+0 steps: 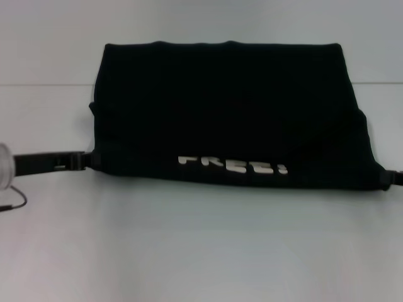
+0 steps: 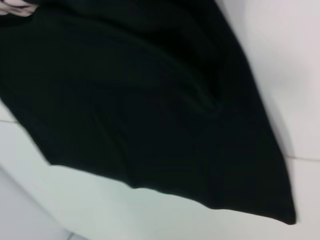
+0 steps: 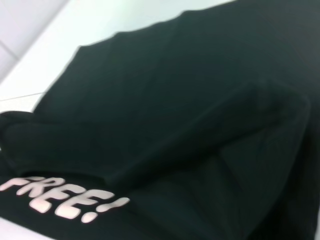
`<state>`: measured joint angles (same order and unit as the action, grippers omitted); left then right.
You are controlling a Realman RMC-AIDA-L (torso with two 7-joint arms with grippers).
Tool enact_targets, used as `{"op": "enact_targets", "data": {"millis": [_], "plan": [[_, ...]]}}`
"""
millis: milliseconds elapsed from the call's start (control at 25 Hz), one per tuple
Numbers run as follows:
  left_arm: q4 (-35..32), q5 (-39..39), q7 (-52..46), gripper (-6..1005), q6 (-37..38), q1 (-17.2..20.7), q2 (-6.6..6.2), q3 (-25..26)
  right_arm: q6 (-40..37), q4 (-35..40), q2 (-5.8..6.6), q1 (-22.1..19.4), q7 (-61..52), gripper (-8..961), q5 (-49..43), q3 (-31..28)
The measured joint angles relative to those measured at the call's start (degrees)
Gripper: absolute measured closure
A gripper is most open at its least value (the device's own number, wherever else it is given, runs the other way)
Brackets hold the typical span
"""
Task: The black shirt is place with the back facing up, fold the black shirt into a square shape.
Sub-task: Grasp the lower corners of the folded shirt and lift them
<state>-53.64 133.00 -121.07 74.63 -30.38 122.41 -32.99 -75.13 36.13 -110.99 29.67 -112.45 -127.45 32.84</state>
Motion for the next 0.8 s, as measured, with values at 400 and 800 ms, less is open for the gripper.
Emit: {"op": "enact_targets", "data": {"millis": [400,800], "plan": [[0.18,0.07,9.81,983,21.42,3.66,-1.09,9.88,-16.96,3.22,0.34,-7.16,11.35,921,-0.25,-5.74],[-0.27,2.39,15.06,983,35.89,7.45,-1.30,12.85,-26.84,5.92,0.23,-11.87,15.95,920,-0.58,-6.99]]}}
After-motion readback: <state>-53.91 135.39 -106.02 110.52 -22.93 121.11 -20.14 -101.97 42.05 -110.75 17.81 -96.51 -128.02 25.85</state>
